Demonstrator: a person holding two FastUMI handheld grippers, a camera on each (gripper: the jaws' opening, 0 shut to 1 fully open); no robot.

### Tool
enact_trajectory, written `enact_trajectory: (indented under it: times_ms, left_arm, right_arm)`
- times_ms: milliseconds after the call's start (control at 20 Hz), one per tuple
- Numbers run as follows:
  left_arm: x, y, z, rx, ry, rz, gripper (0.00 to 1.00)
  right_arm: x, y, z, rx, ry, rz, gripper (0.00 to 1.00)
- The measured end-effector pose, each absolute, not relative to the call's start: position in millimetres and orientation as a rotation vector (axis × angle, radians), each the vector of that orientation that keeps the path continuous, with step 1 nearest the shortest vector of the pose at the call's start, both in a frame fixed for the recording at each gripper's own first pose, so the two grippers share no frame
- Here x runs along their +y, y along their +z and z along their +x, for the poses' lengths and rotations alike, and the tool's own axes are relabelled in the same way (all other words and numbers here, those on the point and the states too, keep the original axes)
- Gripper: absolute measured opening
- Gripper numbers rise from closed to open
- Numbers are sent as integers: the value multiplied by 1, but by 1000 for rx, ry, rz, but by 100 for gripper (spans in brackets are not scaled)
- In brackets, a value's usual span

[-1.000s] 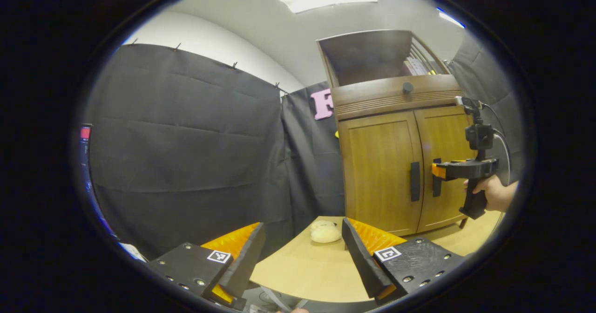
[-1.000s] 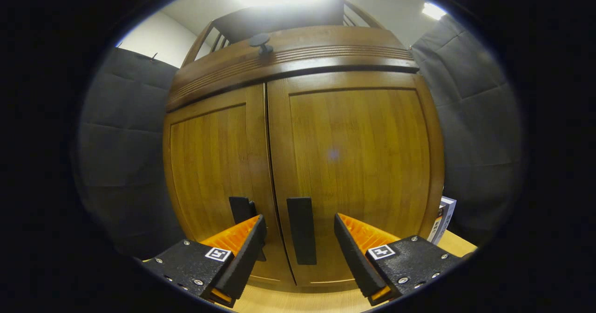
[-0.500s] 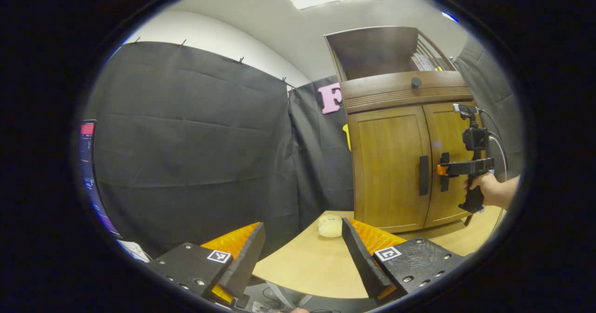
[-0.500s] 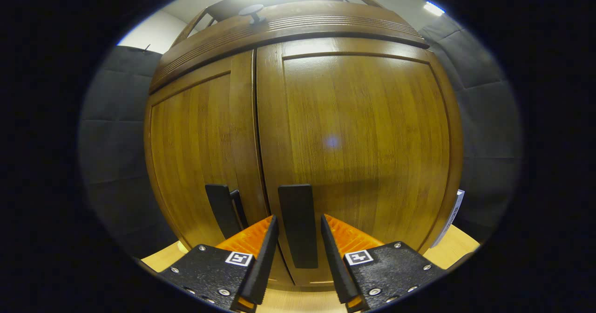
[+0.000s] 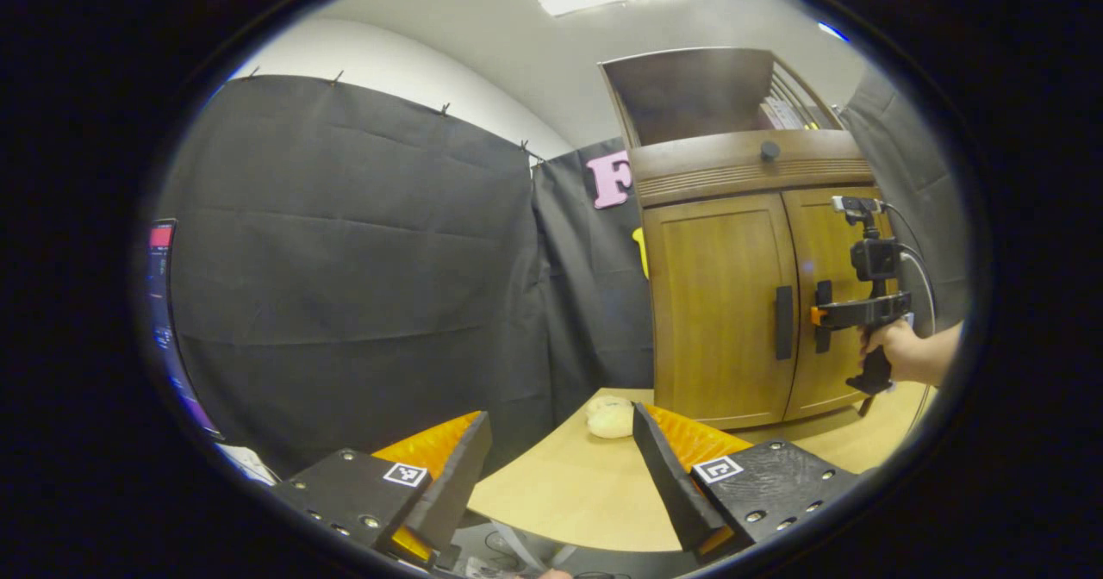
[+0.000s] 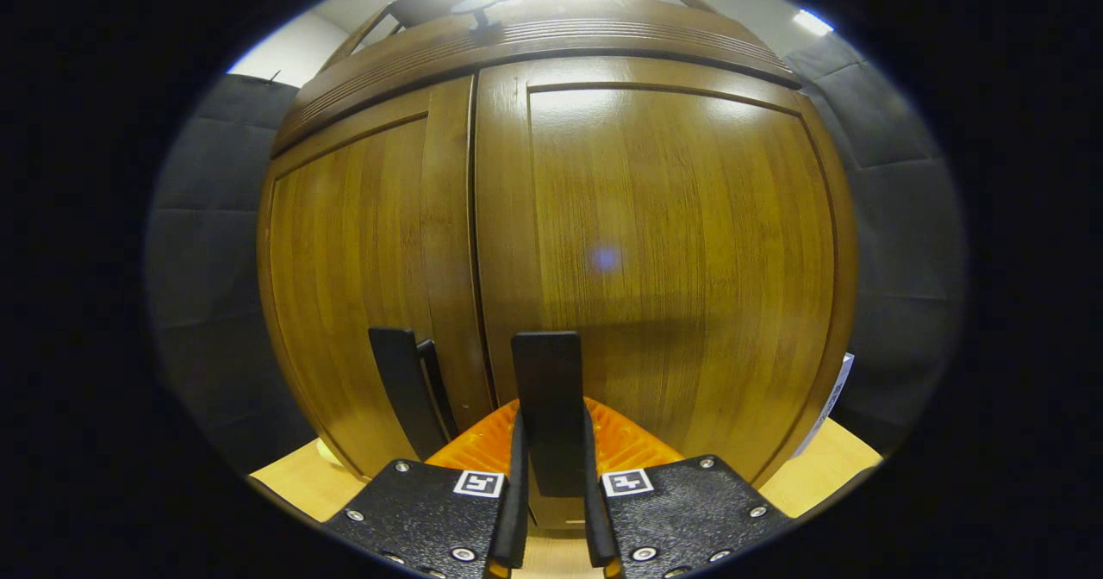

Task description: Open the right door of the double-door shoe cabinet with the right hand, and open the left door with the left hand.

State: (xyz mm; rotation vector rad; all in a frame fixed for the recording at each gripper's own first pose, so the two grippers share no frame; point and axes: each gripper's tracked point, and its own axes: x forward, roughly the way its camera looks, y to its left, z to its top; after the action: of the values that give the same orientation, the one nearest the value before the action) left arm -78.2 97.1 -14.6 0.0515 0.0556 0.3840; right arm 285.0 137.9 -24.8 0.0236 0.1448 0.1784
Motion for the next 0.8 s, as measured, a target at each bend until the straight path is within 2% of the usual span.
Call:
enact_trajectory:
  times_ms: [450, 500, 550, 600, 650, 700, 800]
  left_arm:
    - [94, -14, -81, 34, 312, 51, 100]
    - [92, -13, -82, 33, 300, 52, 95]
    - [92, -12, -83, 31, 287, 54, 100]
    - [90, -11, -83, 28, 275, 56, 100]
    - [89, -12, -84, 23, 262, 57, 95]
    - [88, -11, -84, 20, 250, 56, 100]
    - [87, -12, -84, 14, 230, 55, 100]
  right_arm:
    - [130, -21, 252, 145, 212, 29, 27]
    - [128, -21, 247, 145, 217, 29, 29]
    - [125, -21, 239, 147, 223, 29, 29]
    - [123, -22, 234, 151, 230, 29, 27]
    - [121, -22, 230, 156, 237, 29, 26]
    - [119, -22, 225, 161, 245, 32, 29]
    - [117, -22, 216, 164, 259, 43, 27]
